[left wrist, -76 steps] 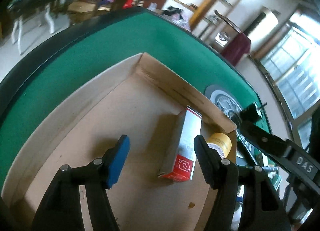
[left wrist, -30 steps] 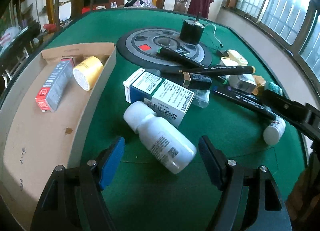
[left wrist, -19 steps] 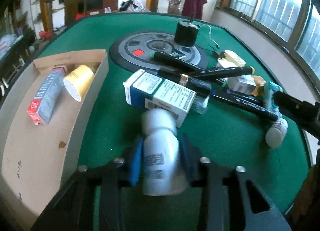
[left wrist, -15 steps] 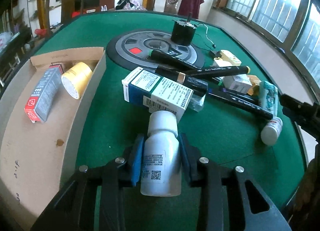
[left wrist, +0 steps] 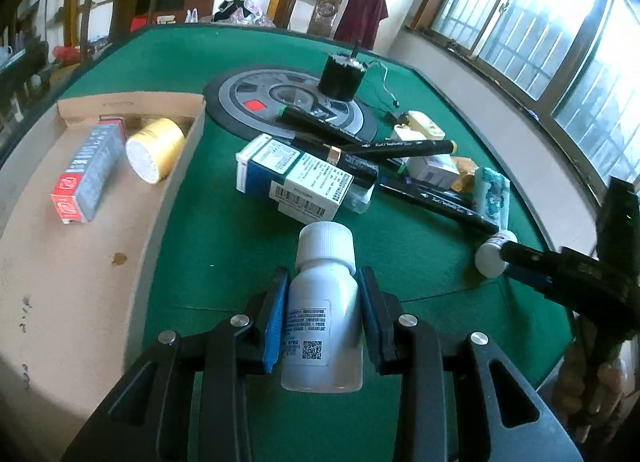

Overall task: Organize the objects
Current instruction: 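Grasp a white pill bottle with the left gripper while the right gripper grasps another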

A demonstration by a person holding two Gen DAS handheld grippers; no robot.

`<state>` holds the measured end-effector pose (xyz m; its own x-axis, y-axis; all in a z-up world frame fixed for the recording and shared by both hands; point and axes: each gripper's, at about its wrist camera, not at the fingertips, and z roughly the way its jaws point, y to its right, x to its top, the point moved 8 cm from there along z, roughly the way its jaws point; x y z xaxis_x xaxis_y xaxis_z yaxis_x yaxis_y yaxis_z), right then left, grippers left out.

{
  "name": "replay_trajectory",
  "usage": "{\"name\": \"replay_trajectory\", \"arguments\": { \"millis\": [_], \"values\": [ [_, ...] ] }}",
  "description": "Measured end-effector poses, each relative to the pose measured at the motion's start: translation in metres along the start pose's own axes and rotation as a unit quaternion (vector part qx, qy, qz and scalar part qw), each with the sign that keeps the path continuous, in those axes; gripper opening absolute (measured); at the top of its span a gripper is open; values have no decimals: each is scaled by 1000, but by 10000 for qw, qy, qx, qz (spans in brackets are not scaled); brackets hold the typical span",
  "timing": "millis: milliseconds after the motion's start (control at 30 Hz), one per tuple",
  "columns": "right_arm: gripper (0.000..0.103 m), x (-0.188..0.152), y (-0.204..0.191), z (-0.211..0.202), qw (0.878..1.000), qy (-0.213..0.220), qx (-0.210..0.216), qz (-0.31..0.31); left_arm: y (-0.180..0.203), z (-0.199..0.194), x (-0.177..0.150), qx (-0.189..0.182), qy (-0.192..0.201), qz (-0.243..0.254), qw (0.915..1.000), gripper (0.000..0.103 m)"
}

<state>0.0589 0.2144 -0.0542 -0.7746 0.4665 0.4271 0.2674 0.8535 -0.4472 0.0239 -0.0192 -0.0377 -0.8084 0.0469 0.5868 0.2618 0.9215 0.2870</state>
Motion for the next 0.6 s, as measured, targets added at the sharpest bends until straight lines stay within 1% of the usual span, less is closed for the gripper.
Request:
{"name": "replay_trajectory", "arguments": {
  "millis": [33, 133, 367, 433, 467, 533, 600],
  "values": [
    [65, 1, -2, 0, 10000, 36, -64, 11, -1, -4, 0, 2, 40, 7, 10000, 29],
    [65, 4, -7, 6, 9998, -37, -55, 174, -4, -9, 1, -13, 101, -14, 9999, 29],
    [64, 6, -10, 9, 9979, 87, -600, 219, -12, -13, -4, -104, 86, -142, 9998, 29],
    [57, 6, -7, 8, 9969, 116, -750, 194, -15, -15, -5, -108, 100, -179, 9997, 30],
    [52, 6, -5, 7, 9963, 137, -836, 176, -17, -16, -5, -122, 108, -205, 9997, 30],
    [46, 6, -2, 6, 9955, 156, -931, 127, -19, -18, -7, -138, 126, -232, 9996, 30],
    [44, 4, -1, 4, 9945, 174, -1030, 51, -21, -21, -7, -180, 150, -256, 9994, 30]
  ]
}}
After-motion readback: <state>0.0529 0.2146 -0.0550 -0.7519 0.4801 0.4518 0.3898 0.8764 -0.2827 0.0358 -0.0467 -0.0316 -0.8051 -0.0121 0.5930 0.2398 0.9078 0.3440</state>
